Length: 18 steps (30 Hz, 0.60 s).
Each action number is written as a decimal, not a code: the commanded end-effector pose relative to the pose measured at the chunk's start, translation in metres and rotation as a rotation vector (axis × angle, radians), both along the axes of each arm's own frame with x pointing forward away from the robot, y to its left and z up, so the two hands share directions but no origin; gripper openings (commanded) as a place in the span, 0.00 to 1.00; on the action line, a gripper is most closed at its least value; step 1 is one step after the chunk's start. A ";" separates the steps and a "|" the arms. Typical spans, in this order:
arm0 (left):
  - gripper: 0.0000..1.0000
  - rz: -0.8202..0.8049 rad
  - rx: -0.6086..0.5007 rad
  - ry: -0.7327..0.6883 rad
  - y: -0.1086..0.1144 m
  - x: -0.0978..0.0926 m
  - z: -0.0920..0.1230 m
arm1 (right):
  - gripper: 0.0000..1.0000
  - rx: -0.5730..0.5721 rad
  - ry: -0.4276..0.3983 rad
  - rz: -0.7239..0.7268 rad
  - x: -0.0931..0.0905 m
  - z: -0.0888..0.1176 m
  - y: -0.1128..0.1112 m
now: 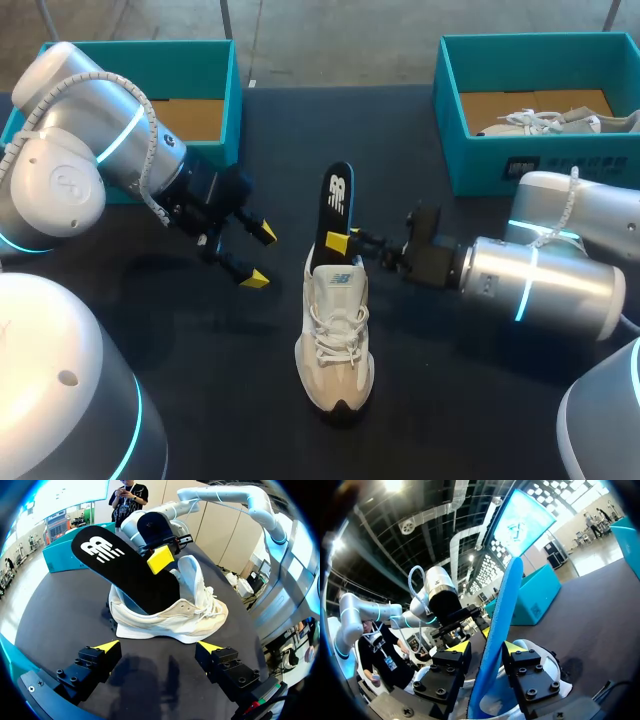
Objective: Take the shoe out of the shoebox, open the shoe tongue, remove and reinsert the insole, then place the shoe into the shoebox
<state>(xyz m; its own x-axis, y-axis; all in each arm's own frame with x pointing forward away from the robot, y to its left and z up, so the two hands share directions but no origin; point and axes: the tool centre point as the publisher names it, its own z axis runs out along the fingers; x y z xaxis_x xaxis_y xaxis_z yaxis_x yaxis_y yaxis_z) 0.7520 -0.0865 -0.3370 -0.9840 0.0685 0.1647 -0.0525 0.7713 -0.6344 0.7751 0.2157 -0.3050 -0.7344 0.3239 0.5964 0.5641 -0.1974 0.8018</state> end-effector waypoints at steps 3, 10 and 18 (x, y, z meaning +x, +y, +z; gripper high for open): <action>1.00 0.000 0.002 -0.001 0.000 0.000 0.000 | 0.00 -0.046 0.073 0.638 0.007 -0.009 -0.001; 1.00 0.000 0.002 -0.001 0.000 0.000 0.000 | 0.00 -0.059 0.047 0.665 0.007 -0.024 -0.002; 1.00 0.000 0.002 -0.001 0.000 0.000 0.000 | 0.00 -0.098 0.075 0.721 -0.010 -0.038 -0.004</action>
